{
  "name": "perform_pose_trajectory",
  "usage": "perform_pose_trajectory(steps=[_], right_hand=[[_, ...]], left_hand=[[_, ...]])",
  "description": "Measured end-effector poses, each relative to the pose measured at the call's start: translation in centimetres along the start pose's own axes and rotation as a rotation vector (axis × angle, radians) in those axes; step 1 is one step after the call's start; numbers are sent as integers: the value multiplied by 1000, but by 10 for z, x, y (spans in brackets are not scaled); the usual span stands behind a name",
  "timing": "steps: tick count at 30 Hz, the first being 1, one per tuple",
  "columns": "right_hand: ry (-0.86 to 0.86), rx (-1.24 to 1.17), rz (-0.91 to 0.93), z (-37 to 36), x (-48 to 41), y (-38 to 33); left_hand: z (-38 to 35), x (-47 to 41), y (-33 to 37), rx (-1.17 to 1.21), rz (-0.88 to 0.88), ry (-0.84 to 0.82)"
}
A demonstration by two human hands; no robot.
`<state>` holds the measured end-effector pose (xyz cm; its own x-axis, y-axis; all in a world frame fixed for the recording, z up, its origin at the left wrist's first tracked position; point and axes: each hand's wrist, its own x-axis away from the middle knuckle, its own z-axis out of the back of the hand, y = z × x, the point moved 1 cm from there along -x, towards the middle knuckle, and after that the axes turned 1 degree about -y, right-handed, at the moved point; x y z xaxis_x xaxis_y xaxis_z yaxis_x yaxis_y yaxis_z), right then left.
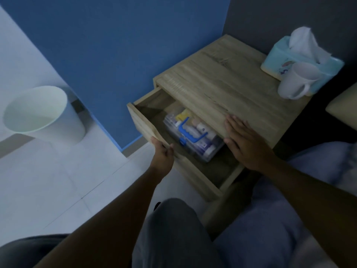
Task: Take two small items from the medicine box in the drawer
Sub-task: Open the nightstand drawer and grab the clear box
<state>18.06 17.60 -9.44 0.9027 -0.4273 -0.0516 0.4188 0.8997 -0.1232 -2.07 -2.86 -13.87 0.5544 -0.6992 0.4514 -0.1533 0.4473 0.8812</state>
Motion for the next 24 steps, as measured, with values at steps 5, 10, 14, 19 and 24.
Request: perform_pose_trajectory(steps=[5,10,14,19,24], right_hand=[[15,0,2,2,0,-4],[1,-34,-17,3,-2,-7],[52,-25,-69,0,0,-19],[-50,34,-205,-2,-1,-40],[-89,53,-79,5,20,-68]], left_hand=[[19,16,-20,-26,-12,-8],[33,28,-31,-55,-11,31],[38,32,-37,-32,4,40],[44,36,-38,10,19,64],[36,46,-7,-175,-280,353]])
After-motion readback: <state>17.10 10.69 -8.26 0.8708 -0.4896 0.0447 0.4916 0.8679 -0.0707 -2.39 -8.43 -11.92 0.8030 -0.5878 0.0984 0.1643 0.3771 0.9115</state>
